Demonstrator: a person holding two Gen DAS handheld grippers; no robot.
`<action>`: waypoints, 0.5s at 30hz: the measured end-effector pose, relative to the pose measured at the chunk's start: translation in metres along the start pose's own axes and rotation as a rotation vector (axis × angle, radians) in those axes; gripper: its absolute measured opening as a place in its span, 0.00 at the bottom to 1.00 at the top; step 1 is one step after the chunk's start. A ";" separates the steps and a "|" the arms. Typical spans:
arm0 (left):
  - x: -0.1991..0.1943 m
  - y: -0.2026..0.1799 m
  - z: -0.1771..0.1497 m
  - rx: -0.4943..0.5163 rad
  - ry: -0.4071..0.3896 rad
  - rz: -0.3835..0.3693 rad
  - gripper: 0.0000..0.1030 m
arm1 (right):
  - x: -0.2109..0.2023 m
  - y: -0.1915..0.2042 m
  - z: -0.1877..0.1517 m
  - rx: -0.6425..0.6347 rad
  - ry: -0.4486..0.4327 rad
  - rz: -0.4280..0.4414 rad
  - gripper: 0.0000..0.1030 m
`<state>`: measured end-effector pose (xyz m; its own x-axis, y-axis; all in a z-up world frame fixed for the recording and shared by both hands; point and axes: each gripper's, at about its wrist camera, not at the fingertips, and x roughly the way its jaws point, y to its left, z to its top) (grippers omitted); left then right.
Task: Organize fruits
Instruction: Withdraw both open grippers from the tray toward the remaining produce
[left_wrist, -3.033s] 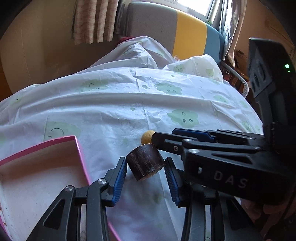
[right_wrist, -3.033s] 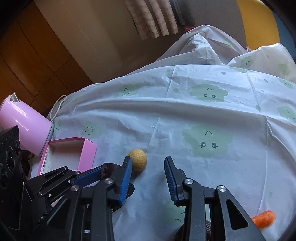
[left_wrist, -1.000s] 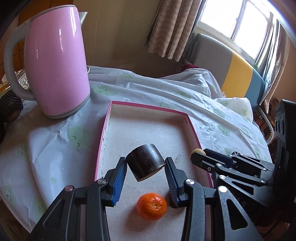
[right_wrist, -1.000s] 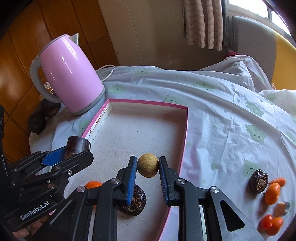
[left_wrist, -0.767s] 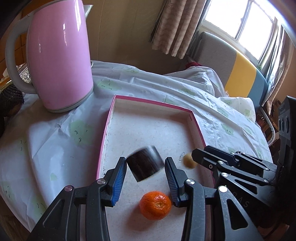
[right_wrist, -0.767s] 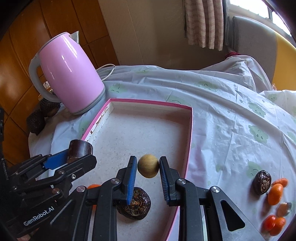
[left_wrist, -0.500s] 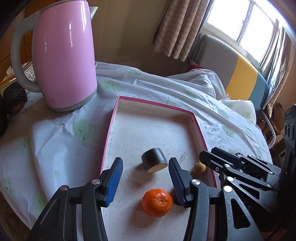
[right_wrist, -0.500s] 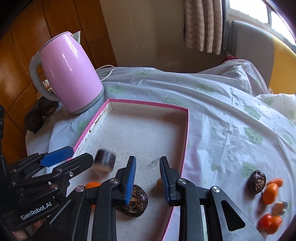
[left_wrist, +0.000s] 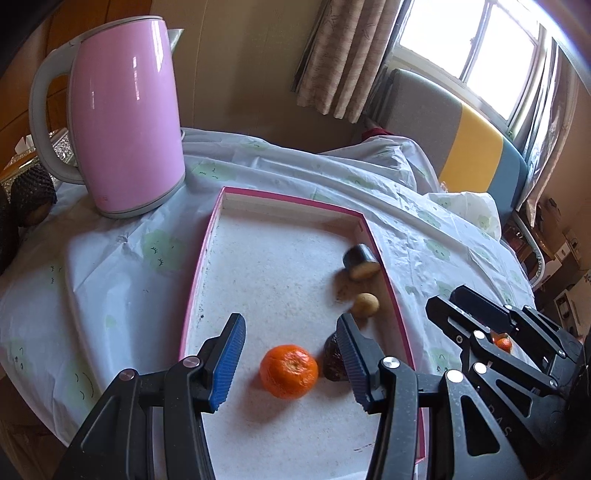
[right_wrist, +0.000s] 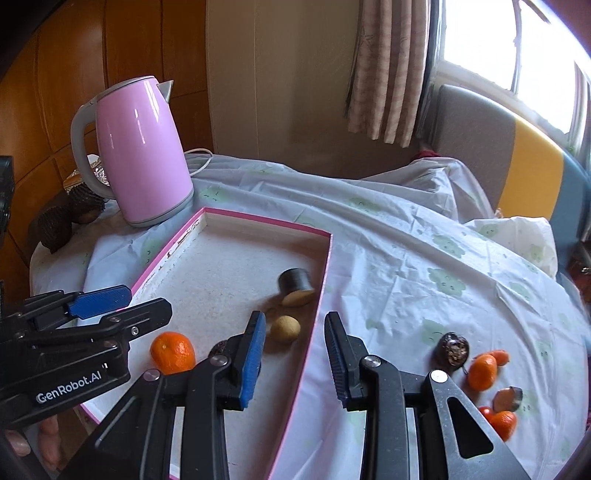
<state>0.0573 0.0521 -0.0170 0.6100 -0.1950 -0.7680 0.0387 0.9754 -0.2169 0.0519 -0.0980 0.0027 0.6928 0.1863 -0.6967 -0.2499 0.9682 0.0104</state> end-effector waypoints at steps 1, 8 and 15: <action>-0.001 -0.003 -0.001 0.009 -0.002 -0.002 0.51 | -0.003 -0.001 -0.002 0.001 -0.007 -0.010 0.33; -0.005 -0.030 -0.005 0.071 -0.003 -0.036 0.51 | -0.013 -0.019 -0.018 0.044 -0.012 -0.047 0.38; -0.005 -0.064 -0.012 0.153 0.008 -0.080 0.51 | -0.021 -0.052 -0.040 0.112 0.007 -0.122 0.40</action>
<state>0.0424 -0.0107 -0.0059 0.5939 -0.2728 -0.7568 0.2076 0.9609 -0.1834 0.0234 -0.1585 -0.0113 0.7084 0.0656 -0.7028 -0.0868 0.9962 0.0055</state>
